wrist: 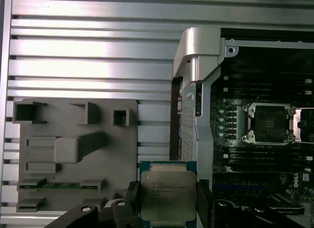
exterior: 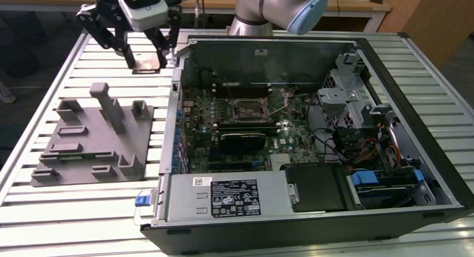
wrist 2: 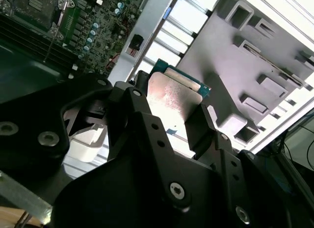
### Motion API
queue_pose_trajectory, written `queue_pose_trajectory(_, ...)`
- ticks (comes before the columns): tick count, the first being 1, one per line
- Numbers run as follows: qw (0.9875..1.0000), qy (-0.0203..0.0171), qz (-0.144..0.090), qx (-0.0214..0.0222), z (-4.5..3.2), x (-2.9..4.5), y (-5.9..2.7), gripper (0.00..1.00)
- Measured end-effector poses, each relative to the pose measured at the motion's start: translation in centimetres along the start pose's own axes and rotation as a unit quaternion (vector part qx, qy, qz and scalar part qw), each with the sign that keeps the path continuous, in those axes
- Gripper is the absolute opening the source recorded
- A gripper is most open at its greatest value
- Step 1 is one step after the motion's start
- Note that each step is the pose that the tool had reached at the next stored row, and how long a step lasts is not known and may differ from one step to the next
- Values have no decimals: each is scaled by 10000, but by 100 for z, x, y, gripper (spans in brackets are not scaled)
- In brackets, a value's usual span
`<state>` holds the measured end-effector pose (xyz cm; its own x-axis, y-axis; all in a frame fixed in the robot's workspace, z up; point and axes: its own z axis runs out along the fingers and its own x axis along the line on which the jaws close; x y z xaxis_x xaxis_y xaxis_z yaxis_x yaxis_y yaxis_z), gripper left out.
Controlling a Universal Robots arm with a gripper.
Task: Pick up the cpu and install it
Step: 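Pick up the cpu and move it towards the insertion slot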
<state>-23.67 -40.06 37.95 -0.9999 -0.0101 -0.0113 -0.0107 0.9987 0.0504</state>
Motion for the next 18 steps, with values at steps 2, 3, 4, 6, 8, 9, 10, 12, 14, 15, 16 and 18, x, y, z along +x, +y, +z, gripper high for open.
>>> queue_pose_trajectory(2,10000,0,0,0,0,-21,0,54)
queue_pose_trajectory(3,10000,0,0,0,0,-31,0,54)
queue_pose_trajectory(4,10000,0,0,0,1,-43,0,54)
queue_pose_trajectory(6,10000,0,0,0,0,-66,-1,54)
queue_pose_trajectory(8,10000,0,0,0,1,-89,-1,54)
queue_pose_trajectory(9,10000,0,0,0,1,-102,-1,54)
queue_pose_trajectory(10,10000,0,0,0,1,-114,-1,54)
queue_pose_trajectory(12,10000,0,0,0,2,-138,-1,54)
queue_pose_trajectory(14,10000,0,0,0,2,-167,-2,54)
queue_pose_trajectory(15,10000,0,0,0,2,-183,-2,54)
queue_pose_trajectory(16,10000,0,0,0,2,-198,-2,54)
queue_pose_trajectory(18,10000,0,0,0,2,-227,-2,54)
